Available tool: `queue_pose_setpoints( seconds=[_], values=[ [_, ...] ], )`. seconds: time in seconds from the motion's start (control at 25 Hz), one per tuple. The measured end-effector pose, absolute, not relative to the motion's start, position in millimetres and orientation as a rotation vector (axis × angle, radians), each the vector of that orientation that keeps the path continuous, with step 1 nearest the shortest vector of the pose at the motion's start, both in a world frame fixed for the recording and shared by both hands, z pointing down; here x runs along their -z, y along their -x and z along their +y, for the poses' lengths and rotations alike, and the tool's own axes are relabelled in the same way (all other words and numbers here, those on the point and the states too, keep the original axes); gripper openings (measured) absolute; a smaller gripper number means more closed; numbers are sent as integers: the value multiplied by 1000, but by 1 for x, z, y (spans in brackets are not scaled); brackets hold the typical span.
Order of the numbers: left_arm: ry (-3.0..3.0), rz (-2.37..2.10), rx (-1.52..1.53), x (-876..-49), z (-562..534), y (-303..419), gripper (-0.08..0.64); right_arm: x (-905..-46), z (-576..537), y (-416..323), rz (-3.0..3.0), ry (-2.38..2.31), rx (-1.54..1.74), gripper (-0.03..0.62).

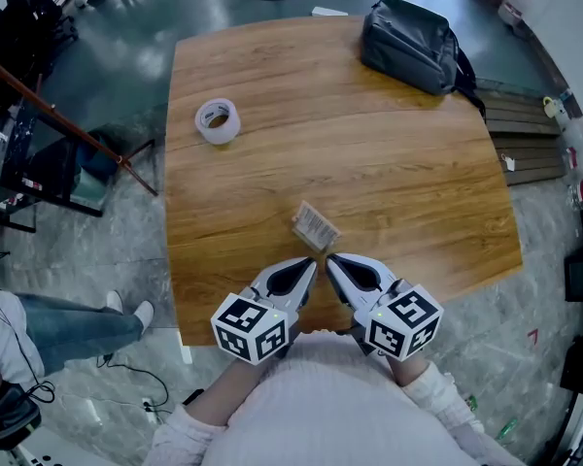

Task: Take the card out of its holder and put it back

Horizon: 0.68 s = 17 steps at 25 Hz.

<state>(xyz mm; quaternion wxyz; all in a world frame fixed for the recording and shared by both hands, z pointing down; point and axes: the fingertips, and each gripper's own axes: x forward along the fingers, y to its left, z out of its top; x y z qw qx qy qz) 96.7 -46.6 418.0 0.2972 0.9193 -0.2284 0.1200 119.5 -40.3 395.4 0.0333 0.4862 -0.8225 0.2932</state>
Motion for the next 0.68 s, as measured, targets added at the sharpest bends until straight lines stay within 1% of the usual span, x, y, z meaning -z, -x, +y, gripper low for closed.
queue_pose_setpoints(
  seconds=[0.24, 0.68],
  values=[
    [-2434, -591, -338, -419, -45, -100, 8, -398, -37, -123, -2517, -1503, -947, -2],
    [-2434, -566, -321, -417, -55, -105, 8, -400, -39, -128, -2488, -1486, -924, -2]
  ],
)
